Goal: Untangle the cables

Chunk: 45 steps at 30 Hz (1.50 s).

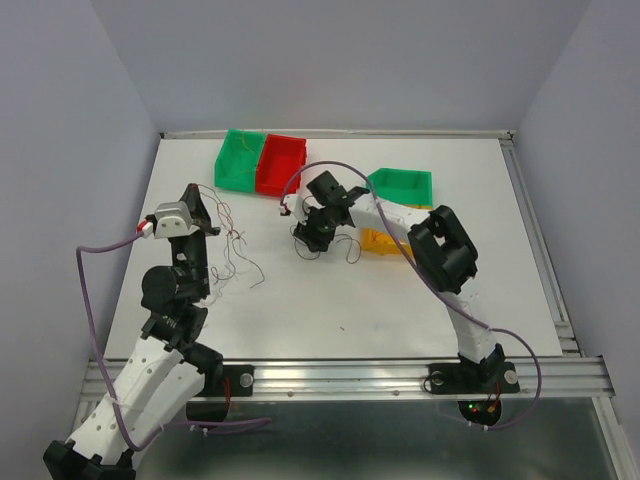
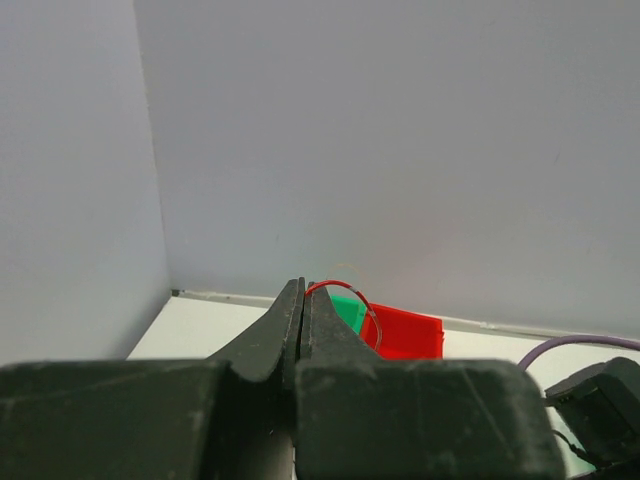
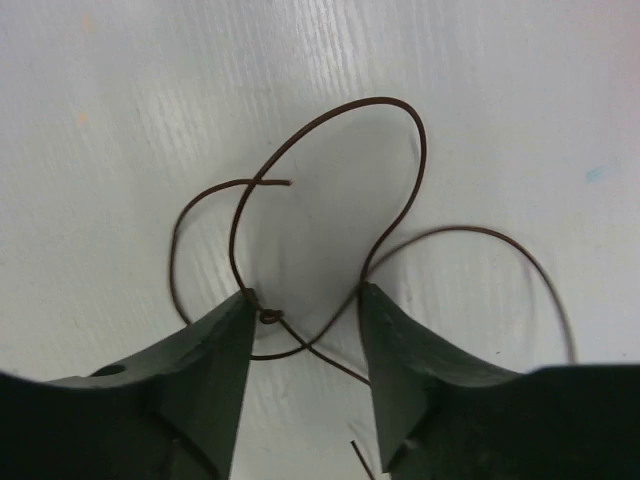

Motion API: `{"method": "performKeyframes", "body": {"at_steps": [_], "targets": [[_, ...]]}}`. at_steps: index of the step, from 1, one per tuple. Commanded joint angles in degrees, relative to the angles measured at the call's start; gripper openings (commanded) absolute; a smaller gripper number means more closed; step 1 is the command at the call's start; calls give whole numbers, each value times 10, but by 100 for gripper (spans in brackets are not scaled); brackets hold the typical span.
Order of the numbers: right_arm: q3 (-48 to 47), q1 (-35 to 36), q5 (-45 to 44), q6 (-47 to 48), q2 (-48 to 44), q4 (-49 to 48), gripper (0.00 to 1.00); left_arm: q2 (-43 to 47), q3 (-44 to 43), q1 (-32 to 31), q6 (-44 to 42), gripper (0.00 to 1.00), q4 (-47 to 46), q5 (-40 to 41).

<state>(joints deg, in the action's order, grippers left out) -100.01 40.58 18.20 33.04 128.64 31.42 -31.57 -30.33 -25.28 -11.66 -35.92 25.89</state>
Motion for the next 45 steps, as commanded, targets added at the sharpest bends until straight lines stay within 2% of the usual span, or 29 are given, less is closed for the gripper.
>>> {"method": "performKeyframes", "body": {"at_steps": [1,3,4,9,14,16,18,19,26,33,39,45], "targets": [[66,42,-82,-42,35,0,47,8,4,2,1,3,-25,-3],[59,43,-94,-55,39,0,35,8,3,2,0,3,-24,-4],[60,43,-89,-54,38,-1,24,8,3,2,1,3,-25,-4],[86,43,-42,-42,-17,-20,1,9,3,3,0,3,-25,-4],[156,37,-4,-60,-115,-112,0,12,4,2,-1,3,-24,-5],[176,26,10,-75,-163,-145,1,12,3,3,-1,3,-24,-5],[204,7,21,-104,-208,-222,0,12,4,3,-1,3,-25,-5],[212,-1,24,-116,-224,-222,0,12,4,2,-1,3,-25,-5],[256,-59,-31,-252,-307,-413,1,6,4,2,1,3,-24,-14],[256,-109,-75,-329,-334,-528,1,-1,3,2,4,3,-25,-19],[271,-143,-169,-353,-349,-639,1,-2,5,2,4,3,-27,-18],[304,-195,-141,-369,-326,-766,0,-6,5,2,2,3,-27,-22]]}}
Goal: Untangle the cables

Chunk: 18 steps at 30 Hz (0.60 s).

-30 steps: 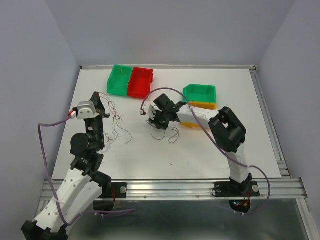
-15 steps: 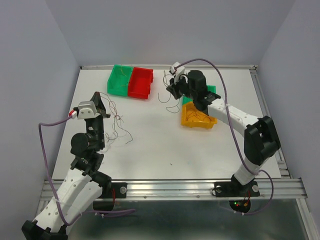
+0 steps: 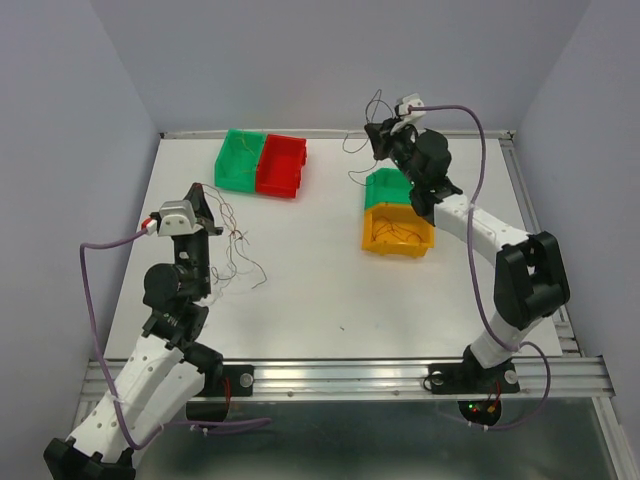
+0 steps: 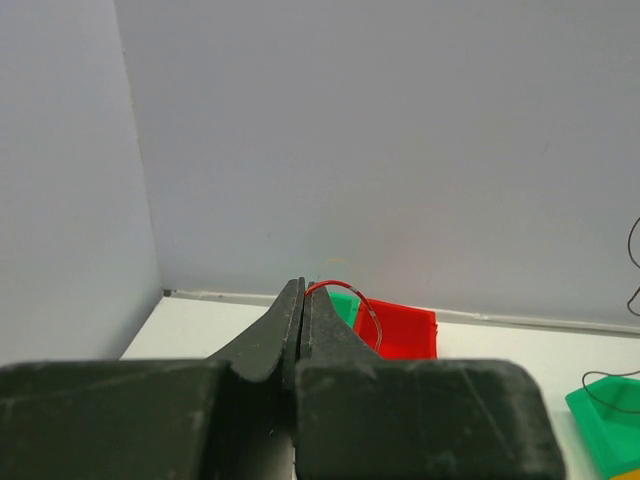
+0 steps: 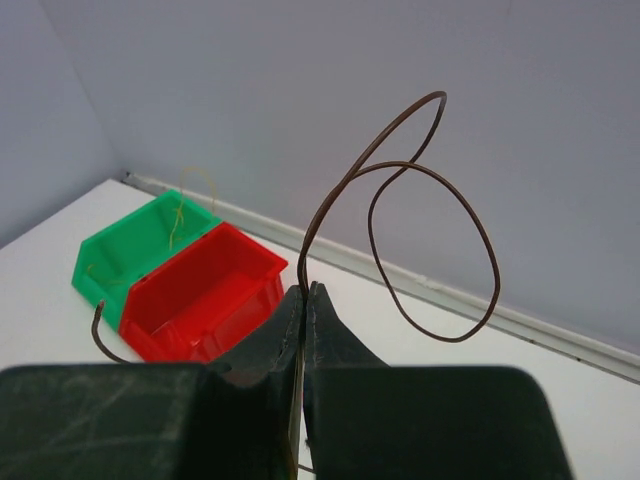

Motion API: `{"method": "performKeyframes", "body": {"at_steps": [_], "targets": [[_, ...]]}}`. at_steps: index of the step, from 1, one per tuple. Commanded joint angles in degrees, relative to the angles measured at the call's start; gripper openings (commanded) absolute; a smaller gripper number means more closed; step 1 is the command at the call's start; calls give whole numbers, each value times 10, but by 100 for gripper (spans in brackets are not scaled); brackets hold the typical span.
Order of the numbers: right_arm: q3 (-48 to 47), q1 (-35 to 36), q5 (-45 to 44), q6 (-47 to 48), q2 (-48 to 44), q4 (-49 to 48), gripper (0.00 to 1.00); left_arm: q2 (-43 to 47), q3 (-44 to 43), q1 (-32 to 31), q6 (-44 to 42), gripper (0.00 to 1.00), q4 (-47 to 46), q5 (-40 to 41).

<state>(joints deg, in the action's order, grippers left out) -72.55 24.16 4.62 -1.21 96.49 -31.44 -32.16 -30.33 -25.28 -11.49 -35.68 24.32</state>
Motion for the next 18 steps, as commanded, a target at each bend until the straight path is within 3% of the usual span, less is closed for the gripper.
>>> {"method": "performKeyframes", "body": {"at_steps": [1,7,12,18], "targets": [[38,-50,12,-34,0,-154,1,0,5,2,1,3,-29,-6],[82,-90,61,-54,52,-277,1,5,7,2,1,3,-29,-13],[152,-99,57,-39,96,-444,1,5,9,2,1,3,-29,-19],[237,-104,55,-27,111,-509,1,8,8,2,1,3,-26,-17]]}}
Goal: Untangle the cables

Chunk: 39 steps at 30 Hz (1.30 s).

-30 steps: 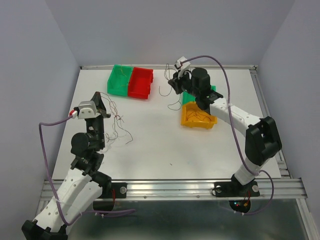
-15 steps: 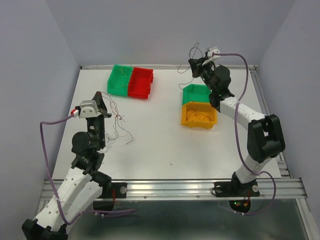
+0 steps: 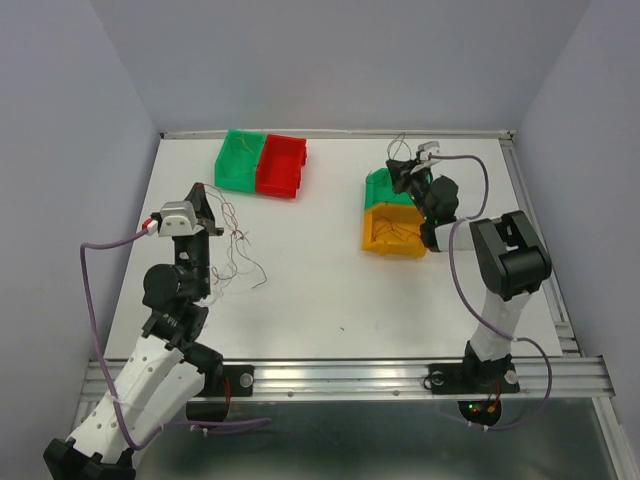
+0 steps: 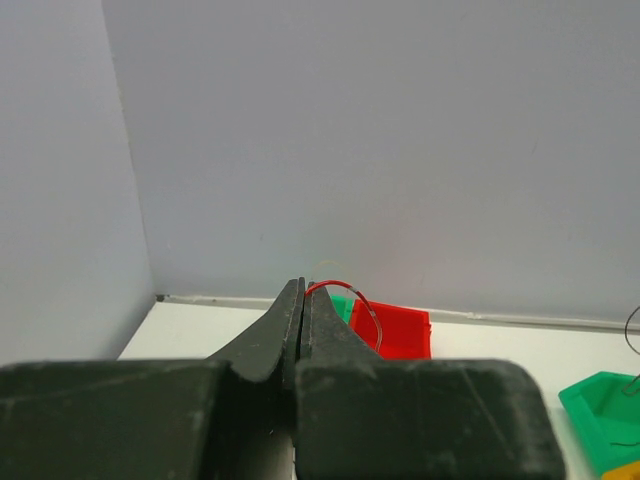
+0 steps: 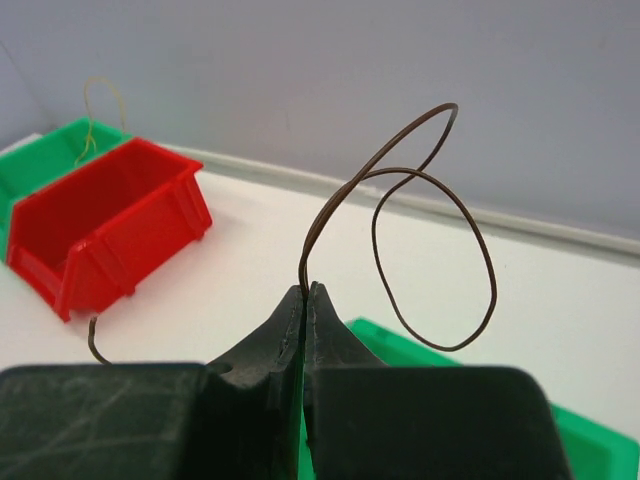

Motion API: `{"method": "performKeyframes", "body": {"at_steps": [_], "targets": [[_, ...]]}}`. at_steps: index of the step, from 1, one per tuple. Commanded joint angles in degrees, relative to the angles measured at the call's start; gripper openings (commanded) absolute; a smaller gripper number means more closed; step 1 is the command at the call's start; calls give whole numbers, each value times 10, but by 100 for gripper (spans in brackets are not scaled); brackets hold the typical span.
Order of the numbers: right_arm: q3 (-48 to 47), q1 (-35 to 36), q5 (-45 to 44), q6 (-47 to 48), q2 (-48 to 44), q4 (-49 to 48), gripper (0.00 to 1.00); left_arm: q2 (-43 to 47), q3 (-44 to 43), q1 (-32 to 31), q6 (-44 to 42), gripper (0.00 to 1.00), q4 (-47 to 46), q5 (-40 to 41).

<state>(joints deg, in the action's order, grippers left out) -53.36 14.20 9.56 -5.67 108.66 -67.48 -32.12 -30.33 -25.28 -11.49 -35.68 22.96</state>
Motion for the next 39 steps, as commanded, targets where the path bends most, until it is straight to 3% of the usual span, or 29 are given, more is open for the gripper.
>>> {"method": "performKeyframes", "body": {"at_steps": [1,4,13,21,34,37,39], "targets": [[57,-4,3,18,-15,-154,1,7,8,2,1,3,-26,-3],[91,-4,-18,15,-28,-165,1,12,7,2,2,3,-26,-4],[99,-4,-93,-31,-78,-25,1,21,6,2,5,3,-20,-7],[49,-4,-183,-78,-90,174,0,21,4,2,5,3,-17,-13],[-99,-4,-183,-130,3,386,1,21,3,2,7,3,-12,-15],[-118,-4,-207,-138,9,411,3,21,4,2,7,3,-12,-18],[-128,-4,-210,-138,9,424,12,21,3,2,8,3,-12,-18]]}}
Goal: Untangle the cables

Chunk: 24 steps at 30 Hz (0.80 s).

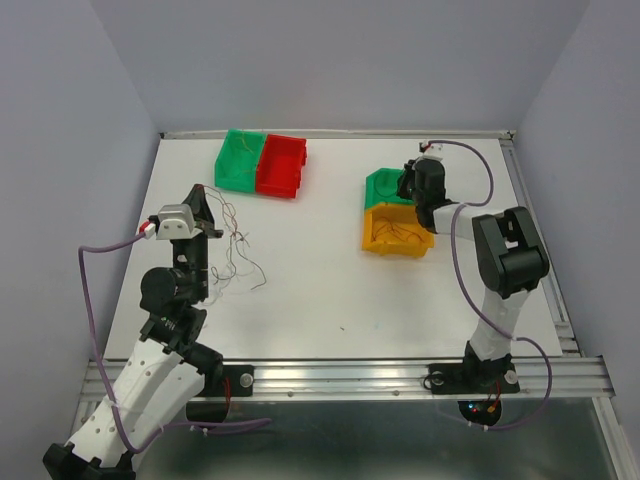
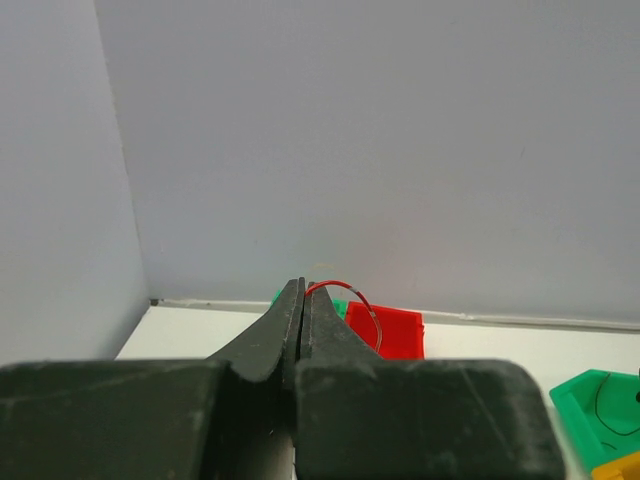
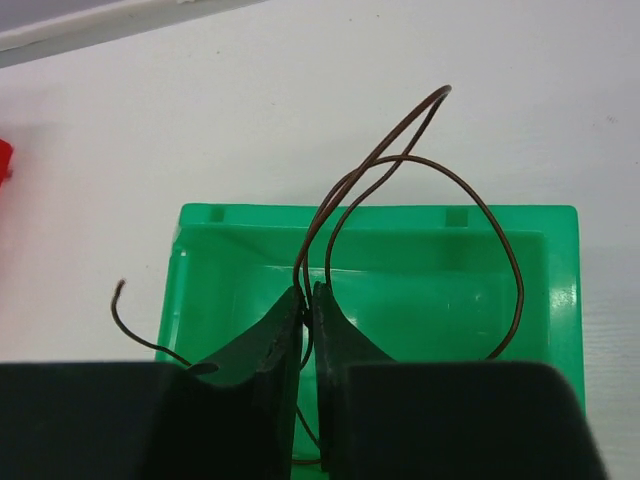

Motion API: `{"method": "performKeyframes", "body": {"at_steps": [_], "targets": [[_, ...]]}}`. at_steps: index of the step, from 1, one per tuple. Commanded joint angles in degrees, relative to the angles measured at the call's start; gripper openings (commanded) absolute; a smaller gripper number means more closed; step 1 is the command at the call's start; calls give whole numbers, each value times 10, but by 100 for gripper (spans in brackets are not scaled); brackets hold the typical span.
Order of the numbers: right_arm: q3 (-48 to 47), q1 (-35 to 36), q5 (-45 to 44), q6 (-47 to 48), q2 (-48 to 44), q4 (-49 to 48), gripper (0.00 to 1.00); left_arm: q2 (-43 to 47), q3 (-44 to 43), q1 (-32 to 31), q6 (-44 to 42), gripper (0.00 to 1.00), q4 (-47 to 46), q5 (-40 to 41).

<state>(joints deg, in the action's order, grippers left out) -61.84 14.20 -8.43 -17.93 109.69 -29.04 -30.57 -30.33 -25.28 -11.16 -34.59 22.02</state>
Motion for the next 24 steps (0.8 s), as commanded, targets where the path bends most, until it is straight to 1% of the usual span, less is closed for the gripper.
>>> {"method": "performKeyframes", "body": {"at_steps": [1,2,3,10,11,13,15,16,17,19,20,22,23,24], "targets": [[-44,-4,-29,-14,-3,43,16,4,3,2,4,3,-22,-9],[-43,-5,-26,-13,-10,43,33,2,3,3,4,3,-22,-10],[-43,-4,-25,-8,-15,43,39,2,3,2,4,3,-21,-12],[-32,-4,-51,-17,-79,90,50,-8,-2,2,6,4,-17,-24],[-24,-4,-51,-19,-90,100,57,-15,-5,2,7,4,-8,-38],[-11,-4,-42,-17,-123,104,60,-23,-11,2,9,4,0,-62],[13,-4,6,-3,-145,103,75,-37,-18,2,14,4,10,-75],[19,-3,68,7,-167,104,95,-41,-19,2,13,4,11,-86],[23,-3,113,18,-174,99,100,-46,-21,2,13,4,14,-93],[37,6,204,58,-184,84,100,-55,-25,2,16,4,21,-102],[41,11,302,72,-183,59,100,-56,-25,2,15,4,22,-117],[56,35,391,108,-178,19,100,-57,-26,2,19,4,24,-130],[60,48,450,121,-171,-14,100,-59,-28,2,21,4,23,-140],[64,63,465,154,-167,-26,99,-63,-35,2,26,4,23,-146]]}}
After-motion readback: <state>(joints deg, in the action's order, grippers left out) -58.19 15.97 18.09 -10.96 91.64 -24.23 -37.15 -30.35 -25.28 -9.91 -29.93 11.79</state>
